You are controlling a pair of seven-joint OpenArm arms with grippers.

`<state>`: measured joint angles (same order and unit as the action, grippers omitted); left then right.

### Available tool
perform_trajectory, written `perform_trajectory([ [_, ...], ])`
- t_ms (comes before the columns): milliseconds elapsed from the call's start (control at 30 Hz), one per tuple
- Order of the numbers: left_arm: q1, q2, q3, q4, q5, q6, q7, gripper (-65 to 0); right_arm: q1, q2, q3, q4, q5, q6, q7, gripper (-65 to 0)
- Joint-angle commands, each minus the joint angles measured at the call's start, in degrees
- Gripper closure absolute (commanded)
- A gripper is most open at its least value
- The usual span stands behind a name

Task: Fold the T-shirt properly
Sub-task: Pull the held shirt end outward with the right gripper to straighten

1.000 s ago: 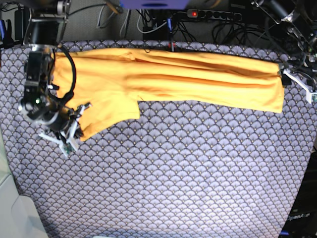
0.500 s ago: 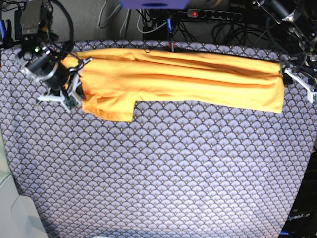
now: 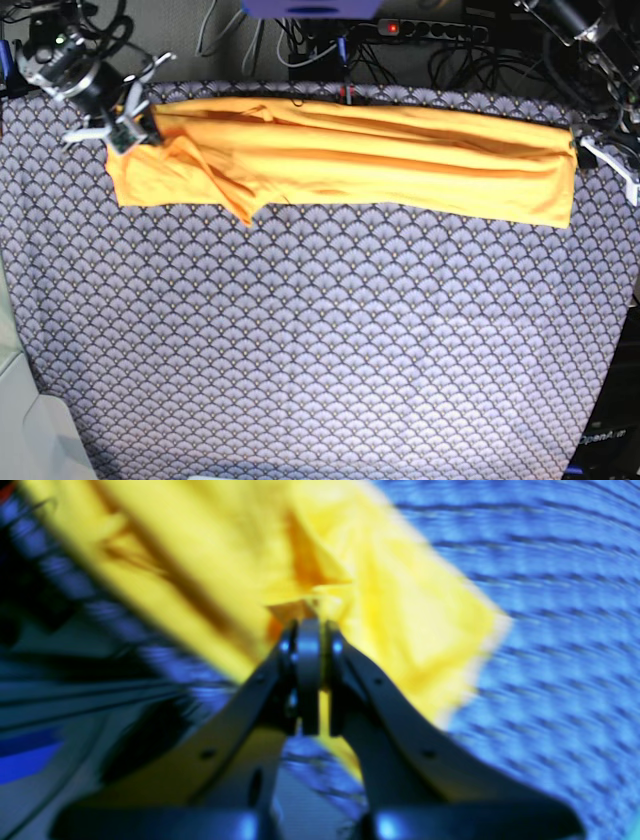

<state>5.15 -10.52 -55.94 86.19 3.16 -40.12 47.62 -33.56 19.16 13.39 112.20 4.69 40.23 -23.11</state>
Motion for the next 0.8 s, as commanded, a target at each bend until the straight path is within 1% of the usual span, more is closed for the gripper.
perform_trajectory([
  [0,-0.3,-1.0,-0.2,1.0,-0.5,0.1,-1.2,-56.8,-0.5,0.7,0.9,0.5,0.6,-0.2,2.0,0.0],
  [300,0.8,-1.1,-0.3,1.1,-0.5,0.1,-1.2,-56.8,-0.2,0.9,1.3,-3.5,0.6,-0.2,2.8,0.0],
  [433,1.4,-1.1,-2.4,1.1,-0.5,0.1,-1.2,-56.8,-0.5,0.7,1.4,-3.6,0.5,-0.2,2.2,0.0],
  [500,1.5,-1.1,-2.6,1.1,-0.5,0.1,-1.2,-56.8,-0.5,0.4,2.3,-3.6,0.5,-0.2,2.2,0.0],
  [600,1.5,-1.2,-2.6,1.1,-0.5,0.1,-1.2,-56.8,0.1,-1.0,4.4,-4.7,0.4,-0.2,2.2,0.0],
  [667,1.5,-1.2,-2.6,1.1,-0.5,0.1,-1.2,-56.8,0.1,-0.7,5.5,-5.8,0.5,-0.2,2.3,0.0],
  [700,1.5,-1.2,-2.6,1.1,-0.5,0.1,-1.2,-56.8,0.2,-0.7,5.5,-6.1,0.5,-0.2,2.4,-0.7],
  [767,1.5,-1.2,-2.6,1.1,-0.5,0.1,-1.2,-56.8,0.2,-0.6,5.5,-6.6,0.5,-0.2,2.6,-4.4],
])
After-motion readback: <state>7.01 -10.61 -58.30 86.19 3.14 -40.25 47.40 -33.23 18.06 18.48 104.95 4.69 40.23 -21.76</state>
